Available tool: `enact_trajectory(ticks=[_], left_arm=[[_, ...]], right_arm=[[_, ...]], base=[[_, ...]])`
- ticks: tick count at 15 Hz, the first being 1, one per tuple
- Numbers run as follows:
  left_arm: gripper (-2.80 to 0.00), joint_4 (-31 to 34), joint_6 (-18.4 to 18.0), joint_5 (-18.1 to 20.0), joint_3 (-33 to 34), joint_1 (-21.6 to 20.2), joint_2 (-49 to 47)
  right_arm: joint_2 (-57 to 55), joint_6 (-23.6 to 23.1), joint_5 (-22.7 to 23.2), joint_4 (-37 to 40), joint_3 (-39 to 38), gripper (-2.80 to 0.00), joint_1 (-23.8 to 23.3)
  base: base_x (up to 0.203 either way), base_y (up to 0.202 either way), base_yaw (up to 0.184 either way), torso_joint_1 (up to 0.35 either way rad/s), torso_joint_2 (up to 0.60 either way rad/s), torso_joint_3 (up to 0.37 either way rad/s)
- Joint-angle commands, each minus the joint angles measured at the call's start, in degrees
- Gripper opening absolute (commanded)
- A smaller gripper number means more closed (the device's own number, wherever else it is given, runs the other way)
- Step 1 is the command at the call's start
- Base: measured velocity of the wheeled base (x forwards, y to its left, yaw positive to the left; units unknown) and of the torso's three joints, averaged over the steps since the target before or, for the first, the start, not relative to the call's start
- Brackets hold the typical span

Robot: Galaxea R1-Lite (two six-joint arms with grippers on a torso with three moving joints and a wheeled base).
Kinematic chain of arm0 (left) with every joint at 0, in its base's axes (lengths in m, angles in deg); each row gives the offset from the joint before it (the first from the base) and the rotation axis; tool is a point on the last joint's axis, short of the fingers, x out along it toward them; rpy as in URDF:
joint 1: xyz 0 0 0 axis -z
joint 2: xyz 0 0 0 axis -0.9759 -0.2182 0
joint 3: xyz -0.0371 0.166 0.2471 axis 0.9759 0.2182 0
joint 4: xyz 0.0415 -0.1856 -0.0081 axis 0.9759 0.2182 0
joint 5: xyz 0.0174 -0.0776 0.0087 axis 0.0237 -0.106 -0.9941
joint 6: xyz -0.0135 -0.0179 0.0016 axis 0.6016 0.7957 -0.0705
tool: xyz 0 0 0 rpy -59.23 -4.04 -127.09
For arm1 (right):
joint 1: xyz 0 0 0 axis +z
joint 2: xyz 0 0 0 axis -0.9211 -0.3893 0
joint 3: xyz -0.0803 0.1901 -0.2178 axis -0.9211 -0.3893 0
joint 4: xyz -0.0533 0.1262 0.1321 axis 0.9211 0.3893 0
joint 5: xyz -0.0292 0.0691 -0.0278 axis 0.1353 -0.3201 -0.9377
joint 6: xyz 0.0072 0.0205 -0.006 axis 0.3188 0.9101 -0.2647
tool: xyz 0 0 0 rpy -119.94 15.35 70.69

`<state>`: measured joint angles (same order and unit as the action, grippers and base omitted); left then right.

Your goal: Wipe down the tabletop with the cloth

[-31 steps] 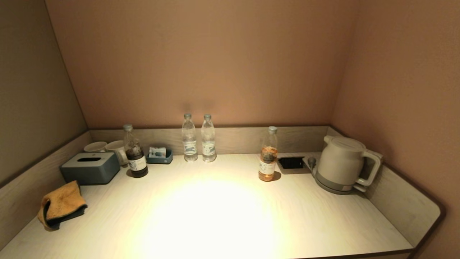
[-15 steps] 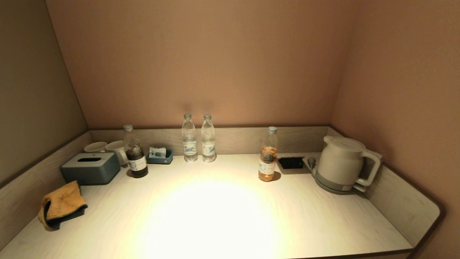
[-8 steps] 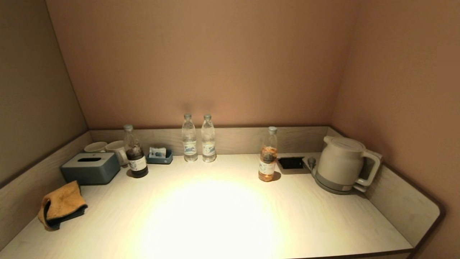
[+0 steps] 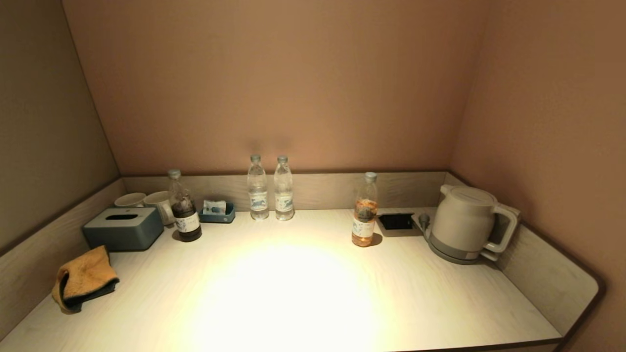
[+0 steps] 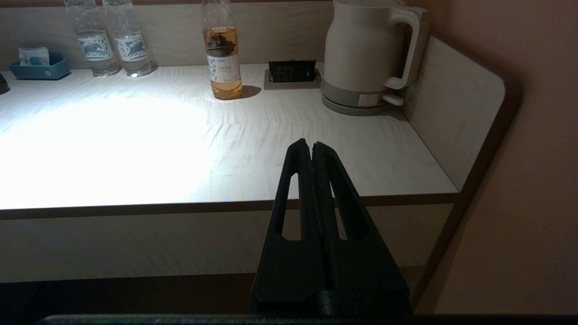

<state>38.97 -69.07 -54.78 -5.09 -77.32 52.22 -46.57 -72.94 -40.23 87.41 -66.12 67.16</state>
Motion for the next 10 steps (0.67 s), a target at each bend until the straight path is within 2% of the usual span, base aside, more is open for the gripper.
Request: enact_trajectory(ticks=[1, 10], left_arm=[[-2.80, 0.0, -0.1, 0.1, 1.3, 0.0, 3.2], [-2.80, 0.0, 0.3, 0.0, 3.6, 0.0, 3.2]], right_arm=[[0.0, 0.0, 0.0, -0.1, 0.0, -2.80, 0.0], [0.0, 0.0, 0.0, 0.0, 0.0, -2.80, 0.0]], base=[[0.000, 0.000, 0.000, 0.000, 0.00, 0.000], [0.000, 0.000, 0.000, 0.000, 0.00, 0.000]])
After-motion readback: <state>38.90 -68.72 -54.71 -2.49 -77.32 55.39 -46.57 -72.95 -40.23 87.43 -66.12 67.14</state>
